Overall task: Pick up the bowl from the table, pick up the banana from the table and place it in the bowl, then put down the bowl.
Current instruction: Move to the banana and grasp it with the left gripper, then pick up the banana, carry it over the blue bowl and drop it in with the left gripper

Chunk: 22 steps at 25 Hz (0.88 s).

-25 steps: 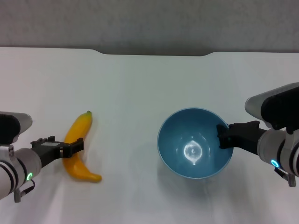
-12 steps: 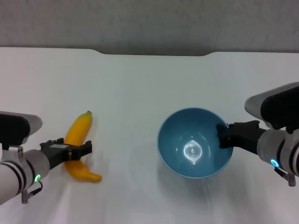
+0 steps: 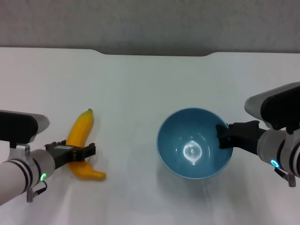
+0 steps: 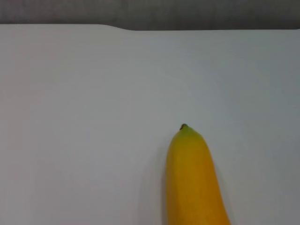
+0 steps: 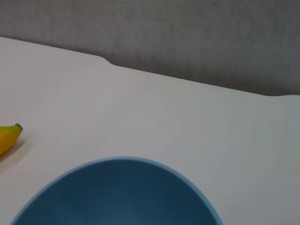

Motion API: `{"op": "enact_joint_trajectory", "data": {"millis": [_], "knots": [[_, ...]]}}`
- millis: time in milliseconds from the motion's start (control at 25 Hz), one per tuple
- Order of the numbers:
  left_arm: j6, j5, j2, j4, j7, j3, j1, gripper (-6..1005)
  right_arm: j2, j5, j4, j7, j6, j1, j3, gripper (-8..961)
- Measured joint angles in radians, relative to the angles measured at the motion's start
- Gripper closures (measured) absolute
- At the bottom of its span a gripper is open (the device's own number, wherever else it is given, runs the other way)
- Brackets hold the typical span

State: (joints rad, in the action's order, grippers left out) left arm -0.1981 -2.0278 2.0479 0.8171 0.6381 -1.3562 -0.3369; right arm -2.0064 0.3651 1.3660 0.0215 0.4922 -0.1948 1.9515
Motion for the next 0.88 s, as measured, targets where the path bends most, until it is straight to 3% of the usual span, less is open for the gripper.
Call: {"op": "enact_joint_trajectory", "data": {"millis": [200,400,720,880], "knots": [[0.005,-0.003,0.000,0.030,0.000,0.006,0.018,108,0.000,0.000,0.000,0.000,-0.002,0.002,-0.002,895],[0.004,-0.004,-0.002,0.069,0.006,0.006,0.042,212,0.000,0.000,-0.002,0.000,-0.009,0.003,0.000,894],[0.000,-0.008,-0.004,0.073,0.008,0.006,0.045,470,0.000,0.000,-0.001,0.000,-0.009,0.002,0.002,892],[-0.001,-0.008,-0.004,0.072,0.008,0.006,0.044,471,0.000,0.000,-0.001,0.000,-0.009,0.001,0.002,891]]}}
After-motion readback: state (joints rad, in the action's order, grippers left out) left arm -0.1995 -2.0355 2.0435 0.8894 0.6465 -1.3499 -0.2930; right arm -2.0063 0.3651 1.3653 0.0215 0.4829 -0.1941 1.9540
